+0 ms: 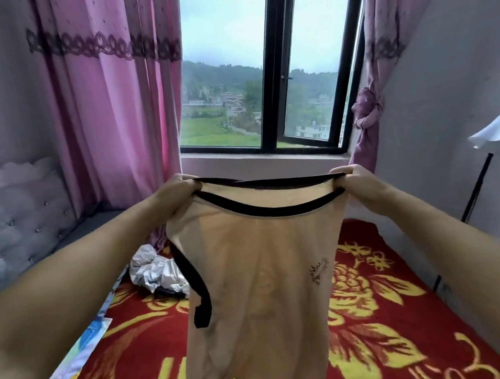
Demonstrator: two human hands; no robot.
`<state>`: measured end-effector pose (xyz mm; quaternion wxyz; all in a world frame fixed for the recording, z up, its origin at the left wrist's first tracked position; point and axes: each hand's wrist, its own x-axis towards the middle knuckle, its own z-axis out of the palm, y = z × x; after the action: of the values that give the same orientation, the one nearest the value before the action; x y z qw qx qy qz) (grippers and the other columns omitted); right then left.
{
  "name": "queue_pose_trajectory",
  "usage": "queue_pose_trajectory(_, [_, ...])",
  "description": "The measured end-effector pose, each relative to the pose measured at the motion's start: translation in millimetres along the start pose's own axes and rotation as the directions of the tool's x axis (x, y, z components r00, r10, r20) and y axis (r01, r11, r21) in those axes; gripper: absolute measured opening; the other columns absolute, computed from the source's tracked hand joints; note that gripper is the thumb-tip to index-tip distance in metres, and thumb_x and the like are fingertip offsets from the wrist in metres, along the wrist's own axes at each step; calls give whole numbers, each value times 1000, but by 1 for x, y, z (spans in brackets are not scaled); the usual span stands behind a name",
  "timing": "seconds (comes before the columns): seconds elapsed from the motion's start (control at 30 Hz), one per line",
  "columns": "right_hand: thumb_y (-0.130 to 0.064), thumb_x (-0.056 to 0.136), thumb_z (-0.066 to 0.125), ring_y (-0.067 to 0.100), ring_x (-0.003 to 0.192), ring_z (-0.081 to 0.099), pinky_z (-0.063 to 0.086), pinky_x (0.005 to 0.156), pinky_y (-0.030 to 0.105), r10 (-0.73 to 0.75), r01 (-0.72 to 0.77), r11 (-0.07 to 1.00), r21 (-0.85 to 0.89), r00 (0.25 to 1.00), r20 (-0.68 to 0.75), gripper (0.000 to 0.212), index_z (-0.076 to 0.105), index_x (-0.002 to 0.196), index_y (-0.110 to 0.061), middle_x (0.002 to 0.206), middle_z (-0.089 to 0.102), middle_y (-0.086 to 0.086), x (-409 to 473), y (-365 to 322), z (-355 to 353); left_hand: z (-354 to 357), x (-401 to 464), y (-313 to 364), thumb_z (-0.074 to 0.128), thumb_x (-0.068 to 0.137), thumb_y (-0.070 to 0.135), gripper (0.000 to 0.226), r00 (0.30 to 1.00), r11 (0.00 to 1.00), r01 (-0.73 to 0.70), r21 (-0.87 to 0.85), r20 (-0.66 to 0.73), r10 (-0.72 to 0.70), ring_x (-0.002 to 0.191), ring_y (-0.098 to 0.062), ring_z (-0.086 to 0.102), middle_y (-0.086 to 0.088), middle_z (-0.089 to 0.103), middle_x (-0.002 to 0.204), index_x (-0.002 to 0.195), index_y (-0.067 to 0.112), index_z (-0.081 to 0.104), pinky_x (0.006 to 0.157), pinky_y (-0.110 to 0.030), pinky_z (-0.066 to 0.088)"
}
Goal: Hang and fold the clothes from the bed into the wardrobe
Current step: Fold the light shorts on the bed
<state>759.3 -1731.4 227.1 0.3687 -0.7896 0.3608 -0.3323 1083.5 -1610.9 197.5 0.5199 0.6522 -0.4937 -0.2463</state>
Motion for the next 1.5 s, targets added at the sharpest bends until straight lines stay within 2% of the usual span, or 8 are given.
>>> queue_pose_trajectory(0.2, [8,68,38,2,39,45,33,38,11,-110,99,959,265,994,28,25,52,64,-13,43,46,-8,-12,-44,3,-13,-4,30,47,86,16,20,989,995,37,-88,146,-24,60,-20,59,-12,61,74,90,3,62,59,-29,50])
queue_pose_trajectory(0.3, [-4,87,51,4,52,48,38,51,17,-201,212,941,-263,977,67,22,59,73,-19,57,51,-9,-8,-42,-5,-27,-8,42,50,73,28,43,980,951,-120,286,187,68,79,-24,57,-18,65,90,100,-1,65,75,-34,48])
queue_pose_trajectory(0.47, [-37,94,50,22,84,55,44,68,32,-155,92,480,-873,988,19,22,64,106,-25,94,63,1,-2,-24,1,-18,-13,46,55,83,11,12,991,623,-133,771,122,61,76,-17,54,2,57,82,82,22,58,60,-26,40])
queue_pose_trajectory(0.63, [-24,93,49,25,77,56,39,63,32,-198,73,801,-595,969,-148,21,64,88,-10,77,61,5,4,-30,12,3,-9,40,49,88,-3,19,980,999,-23,-26,-196,17,57,-10,49,-1,53,66,81,14,54,46,-19,37])
queue_pose_trajectory(0.73, [-34,92,57,13,63,56,41,55,23,-59,50,957,-287,998,-21,27,70,88,-12,68,62,-1,-3,-48,7,15,-9,39,44,90,0,22,948,822,31,-568,-245,-205,44,-11,49,1,50,52,74,11,54,43,-17,38])
queue_pose_trajectory(0.83, [-53,80,67,5,57,63,47,51,16,71,-13,981,-196,953,294,27,75,80,-27,69,70,-5,-12,-60,-3,14,-9,28,43,90,10,21,932,994,-83,-68,-357,53,61,-13,47,-1,51,67,80,10,61,59,-21,39])
queue_pose_trajectory(1.03, [-23,74,78,28,93,68,55,83,41,231,-41,945,-325,785,574,46,65,111,1,107,70,18,-12,-45,-31,-6,-17,24,38,77,27,20,860,791,-434,430,-63,506,69,-22,57,-4,62,69,67,32,55,70,-31,45])
queue_pose_trajectory(1.5, [-45,90,52,-1,51,50,40,48,10,-201,204,978,-48,978,56,34,68,86,-15,58,58,-13,0,-15,-16,-39,-13,10,64,91,21,15,853,785,-402,471,505,134,74,-8,53,5,57,79,100,10,63,73,-26,45])
